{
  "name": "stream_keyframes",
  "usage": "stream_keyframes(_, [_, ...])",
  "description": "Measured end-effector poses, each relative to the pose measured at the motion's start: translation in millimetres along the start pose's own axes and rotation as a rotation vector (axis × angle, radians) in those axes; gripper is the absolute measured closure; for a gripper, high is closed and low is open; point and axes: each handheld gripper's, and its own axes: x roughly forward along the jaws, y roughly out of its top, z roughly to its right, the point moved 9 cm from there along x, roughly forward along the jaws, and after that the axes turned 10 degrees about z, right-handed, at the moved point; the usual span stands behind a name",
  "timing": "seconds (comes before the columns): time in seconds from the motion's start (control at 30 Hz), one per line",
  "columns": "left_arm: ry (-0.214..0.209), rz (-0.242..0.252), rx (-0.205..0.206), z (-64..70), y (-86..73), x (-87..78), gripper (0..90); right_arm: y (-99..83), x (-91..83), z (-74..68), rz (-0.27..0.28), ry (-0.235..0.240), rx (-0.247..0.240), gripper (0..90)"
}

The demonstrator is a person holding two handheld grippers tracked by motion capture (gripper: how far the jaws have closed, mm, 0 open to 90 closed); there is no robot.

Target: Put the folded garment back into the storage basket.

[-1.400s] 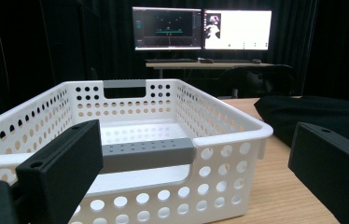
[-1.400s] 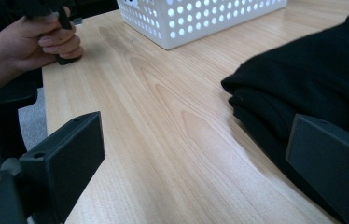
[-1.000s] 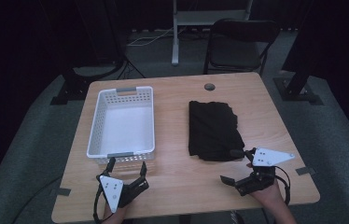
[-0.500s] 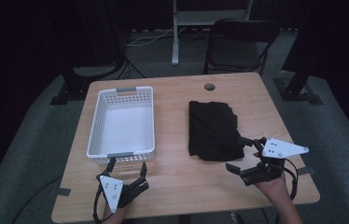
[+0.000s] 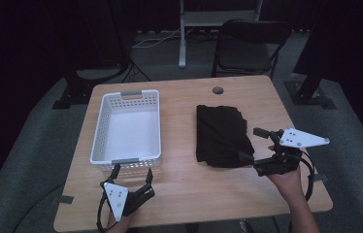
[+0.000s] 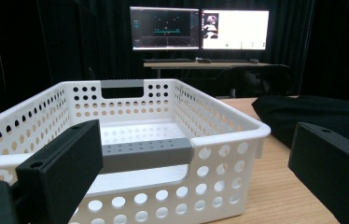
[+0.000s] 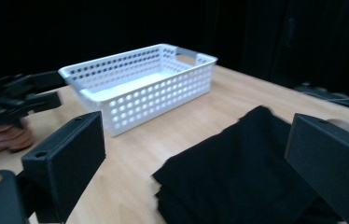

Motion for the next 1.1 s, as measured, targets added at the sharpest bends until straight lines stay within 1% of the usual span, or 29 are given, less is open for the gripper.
stream_keyframes(0.03, [0.000, 0.000, 0.000, 0.0, 0.0, 0.0, 4.5, 1.2, 0.4, 2.1, 0.006, -0.005, -0.001, 5.0])
stream_keyframes(0.1, [0.000, 0.000, 0.001, -0.1, 0.0, 0.0, 4.5, 1.8, 2.0, 6.1, -0.004, -0.019, 0.005, 5.0])
stream_keyframes(0.2, [0.000, 0.000, 0.000, 0.0, 0.0, 0.0, 4.5, 3.0, 3.6, 9.2, -0.003, -0.025, 0.011, 5.0])
stream_keyframes(0.37, [0.000, -0.001, 0.001, -0.1, 0.0, 0.0, 4.5, 3.3, 11.0, 20.1, -0.025, -0.050, 0.020, 5.0])
stream_keyframes(0.4, [0.000, -0.001, 0.002, -0.1, -0.1, 0.0, 4.5, 3.3, 11.0, 20.1, -0.025, -0.050, 0.020, 5.0])
stream_keyframes(0.43, [0.000, -0.001, 0.001, 0.0, -0.1, 0.0, 4.5, 3.7, 14.4, 23.8, -0.025, -0.050, 0.033, 5.0])
stream_keyframes(0.47, [0.000, -0.001, 0.001, 0.0, -0.1, 0.0, 4.5, 4.5, 15.3, 24.5, -0.014, -0.044, 0.039, 5.1])
stream_keyframes(0.5, [0.000, -0.001, 0.001, 0.0, -0.1, 0.0, 4.5, 5.5, 16.5, 24.6, -0.002, -0.028, 0.058, 5.1])
stream_keyframes(0.53, [0.000, 0.000, 0.000, 0.0, 0.0, 0.0, 4.5, 5.3, 17.7, 26.2, -0.005, -0.031, 0.064, 5.1])
stream_keyframes(0.6, [0.000, 0.000, 0.000, 0.0, 0.0, 0.1, 4.5, 5.5, 18.8, 27.9, -0.003, -0.040, 0.060, 5.1])
stream_keyframes(0.63, [0.000, 0.000, 0.000, 0.1, 0.0, 0.1, 4.5, 4.8, 21.6, 32.4, -0.009, -0.051, 0.069, 5.1])
stream_keyframes(0.67, [0.000, 0.000, 0.000, 0.0, 0.0, 0.0, 4.5, 4.7, 22.4, 33.9, -0.008, -0.052, 0.071, 5.1])
stream_keyframes(0.8, [0.000, 0.000, 0.000, 0.0, 0.0, 0.0, 4.5, 0.4, 28.0, 44.0, -0.032, -0.073, 0.081, 5.7])
stream_keyframes(0.83, [0.000, 0.000, 0.000, 0.0, 0.0, 0.0, 4.5, -1.4, 29.5, 47.5, -0.038, -0.087, 0.083, 5.7])
stream_keyframes(0.9, [0.000, 0.000, 0.000, 0.0, 0.0, 0.0, 4.5, -5.4, 32.4, 53.7, -0.053, -0.099, 0.090, 5.7])
stream_keyframes(0.93, [0.000, 0.000, 0.000, 0.0, 0.0, 0.0, 4.5, -7.8, 33.8, 57.6, -0.061, -0.115, 0.088, 5.7])
stream_keyframes(0.97, [0.000, 0.000, 0.000, 0.0, 0.0, 0.0, 4.5, -10.0, 35.6, 60.5, -0.068, -0.117, 0.095, 5.7])
stream_keyframes(1.0, [0.000, 0.000, 0.000, 0.0, 0.0, 0.0, 4.5, -10.0, 35.6, 60.5, -0.068, -0.117, 0.095, 5.7])
stream_keyframes(1.03, [0.000, 0.000, 0.000, 0.0, 0.0, 0.1, 4.5, -16.2, 39.9, 68.4, -0.089, -0.130, 0.106, 5.7])
stream_keyframes(1.1, [0.000, 0.000, 0.000, 0.0, 0.0, 0.0, 4.5, -21.6, 43.2, 74.4, -0.104, -0.141, 0.122, 5.7])
